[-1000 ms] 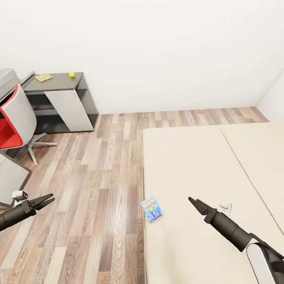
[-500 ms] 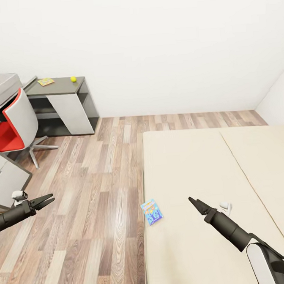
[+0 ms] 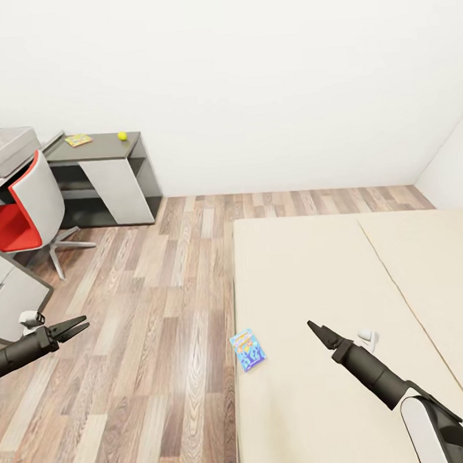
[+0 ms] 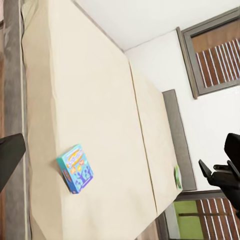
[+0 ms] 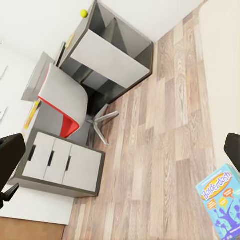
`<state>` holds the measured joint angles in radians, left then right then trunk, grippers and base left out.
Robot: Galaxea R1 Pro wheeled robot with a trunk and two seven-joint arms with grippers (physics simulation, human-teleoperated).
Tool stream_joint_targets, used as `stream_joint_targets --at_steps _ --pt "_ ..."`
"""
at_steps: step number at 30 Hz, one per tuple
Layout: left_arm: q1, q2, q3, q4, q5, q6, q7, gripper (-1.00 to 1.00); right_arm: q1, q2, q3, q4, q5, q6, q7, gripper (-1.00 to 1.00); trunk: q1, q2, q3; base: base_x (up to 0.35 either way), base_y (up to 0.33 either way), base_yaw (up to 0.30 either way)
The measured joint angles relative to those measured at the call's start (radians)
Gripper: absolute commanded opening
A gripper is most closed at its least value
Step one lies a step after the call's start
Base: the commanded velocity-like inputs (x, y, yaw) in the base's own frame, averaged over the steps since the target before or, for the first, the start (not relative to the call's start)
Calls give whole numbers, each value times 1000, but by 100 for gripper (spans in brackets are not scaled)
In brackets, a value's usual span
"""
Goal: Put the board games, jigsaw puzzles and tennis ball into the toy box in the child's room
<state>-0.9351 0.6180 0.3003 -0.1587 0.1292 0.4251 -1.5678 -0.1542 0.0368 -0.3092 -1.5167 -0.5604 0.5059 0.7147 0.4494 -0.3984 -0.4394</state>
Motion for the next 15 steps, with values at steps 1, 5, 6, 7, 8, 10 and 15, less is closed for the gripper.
stream_joint_targets --at_steps 1,5,6,7,8,10,15 --pt "0 0 0 0 0 0 0 100 0 0 0 0 0 0 0 100 0 0 2 0 0 0" --pt "0 0 0 0 0 0 0 100 0 1 3 0 0 0 -1 100 0 0 8 0 0 0" --pt "0 0 0 0 0 0 0 100 0 1 6 0 0 0 -1 100 0 0 10 0 0 0" --pt "0 0 0 0 -1 0 0 100 0 1 17 1 1 0 -1 100 0 0 12 0 0 0" --pt "0 0 1 0 -1 0 0 100 0 1 23 1 2 0 -1 100 0 0 13 0 0 0" --pt "0 0 1 0 -1 0 0 100 0 0 47 1 2 -3 -2 100 0 0 16 0 0 0" --pt "0 0 0 0 0 0 0 100 0 -1 65 5 3 -23 -10 100 0 0 25 0 0 0"
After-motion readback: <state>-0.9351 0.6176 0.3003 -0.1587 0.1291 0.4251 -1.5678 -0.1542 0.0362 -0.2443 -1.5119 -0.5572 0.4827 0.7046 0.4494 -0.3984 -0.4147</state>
